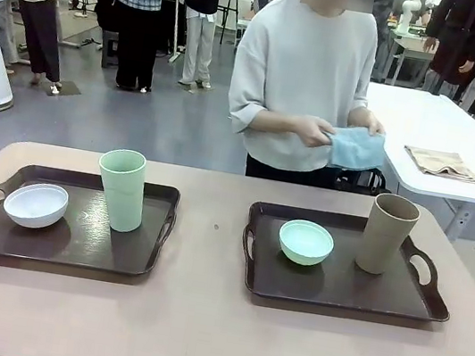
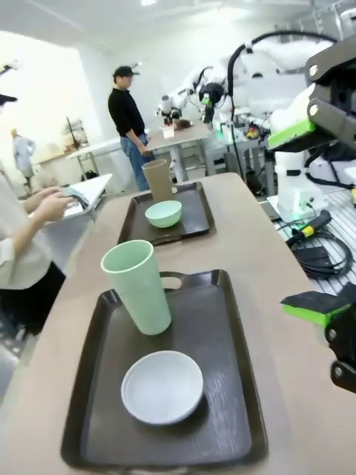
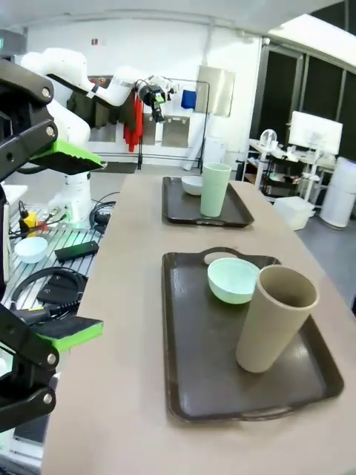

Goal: Set up a tray with a mat and arrange the tableware.
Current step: Pick up the Picnic Bowl and Reusable plastic cup from the Handle tray in front of the human's position and hold them in the air.

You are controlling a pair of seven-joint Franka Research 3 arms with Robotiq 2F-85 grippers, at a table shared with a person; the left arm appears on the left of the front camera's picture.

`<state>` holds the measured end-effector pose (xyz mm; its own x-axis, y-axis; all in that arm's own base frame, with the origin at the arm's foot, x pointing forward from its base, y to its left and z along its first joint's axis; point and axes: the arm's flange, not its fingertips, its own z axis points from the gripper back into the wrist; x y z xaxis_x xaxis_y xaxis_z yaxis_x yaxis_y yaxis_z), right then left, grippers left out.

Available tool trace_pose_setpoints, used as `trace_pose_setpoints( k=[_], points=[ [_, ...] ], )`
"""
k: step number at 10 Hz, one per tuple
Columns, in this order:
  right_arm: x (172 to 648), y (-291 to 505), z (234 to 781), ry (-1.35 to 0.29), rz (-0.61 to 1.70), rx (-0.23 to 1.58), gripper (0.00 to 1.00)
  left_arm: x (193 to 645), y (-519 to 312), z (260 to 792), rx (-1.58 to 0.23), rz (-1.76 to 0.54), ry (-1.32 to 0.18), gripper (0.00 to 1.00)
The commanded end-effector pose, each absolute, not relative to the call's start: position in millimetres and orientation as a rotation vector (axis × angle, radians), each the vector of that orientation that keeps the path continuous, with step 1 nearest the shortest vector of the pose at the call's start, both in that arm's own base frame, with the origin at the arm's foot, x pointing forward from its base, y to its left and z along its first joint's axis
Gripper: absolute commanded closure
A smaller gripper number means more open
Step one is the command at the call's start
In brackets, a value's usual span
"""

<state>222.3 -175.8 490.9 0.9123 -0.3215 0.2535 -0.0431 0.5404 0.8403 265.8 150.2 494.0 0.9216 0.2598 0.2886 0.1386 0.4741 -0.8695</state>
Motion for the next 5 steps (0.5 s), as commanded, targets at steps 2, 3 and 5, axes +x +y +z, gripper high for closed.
trace_pose_setpoints(
  k=[2, 3, 5],
  points=[
    [214.7, -134.6, 456.1, -0.293, -0.126, 0.917, 0.0, 267.6, 147.8, 489.0, -1.008, 0.026, -0.32, 0.0],
    [220.7, -179.2, 483.4, -0.384, -0.18, 0.99, 0.0, 262.3, 154.5, 488.9, -1.087, 0.085, -0.394, 0.0],
    [220.7, -179.2, 483.4, -0.384, -0.18, 0.99, 0.0, 262.3, 154.5, 488.9, -1.087, 0.085, -0.394, 0.0]
  ],
)
